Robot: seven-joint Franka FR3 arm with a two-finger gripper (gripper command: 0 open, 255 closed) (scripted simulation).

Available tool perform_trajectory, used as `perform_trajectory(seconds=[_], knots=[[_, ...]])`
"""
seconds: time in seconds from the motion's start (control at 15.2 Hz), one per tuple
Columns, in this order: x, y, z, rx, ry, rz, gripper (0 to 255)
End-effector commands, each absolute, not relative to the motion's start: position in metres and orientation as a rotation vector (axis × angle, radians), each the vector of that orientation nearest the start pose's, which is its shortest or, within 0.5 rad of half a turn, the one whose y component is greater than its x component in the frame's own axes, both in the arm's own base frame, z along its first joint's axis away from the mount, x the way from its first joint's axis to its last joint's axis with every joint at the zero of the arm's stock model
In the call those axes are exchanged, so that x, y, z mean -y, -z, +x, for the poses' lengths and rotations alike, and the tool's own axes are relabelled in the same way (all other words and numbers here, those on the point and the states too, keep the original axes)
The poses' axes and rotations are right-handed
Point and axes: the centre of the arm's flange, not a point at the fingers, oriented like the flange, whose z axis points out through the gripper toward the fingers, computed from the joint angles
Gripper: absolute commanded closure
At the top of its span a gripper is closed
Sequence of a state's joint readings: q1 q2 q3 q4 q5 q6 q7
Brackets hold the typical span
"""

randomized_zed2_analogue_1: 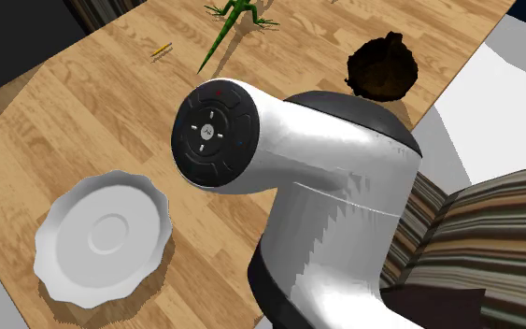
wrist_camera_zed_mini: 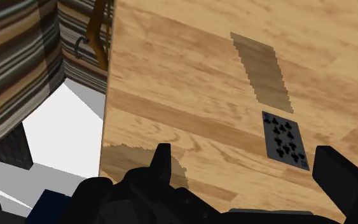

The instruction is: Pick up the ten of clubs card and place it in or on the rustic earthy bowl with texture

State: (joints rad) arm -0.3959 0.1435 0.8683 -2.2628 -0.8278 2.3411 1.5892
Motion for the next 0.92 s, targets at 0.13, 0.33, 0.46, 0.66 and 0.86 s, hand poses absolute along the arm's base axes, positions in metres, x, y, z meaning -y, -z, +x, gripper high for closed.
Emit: perform_trajectory(seconds=[0.13,0.33,0.46,0.66,0.86], knots=[[-0.251,-0.288,0.52,-1.01,0.832,-3.14,0],[-0.261,-0.267,0.553,-1.111,0.915,-3.107,0],[-0.267,-0.253,0.576,-1.179,0.971,-3.082,0],[-0.264,-0.239,0.591,-1.21,0.996,-3.069,0],[-0.257,-0.226,0.597,-1.21,0.996,-3.069,0]])
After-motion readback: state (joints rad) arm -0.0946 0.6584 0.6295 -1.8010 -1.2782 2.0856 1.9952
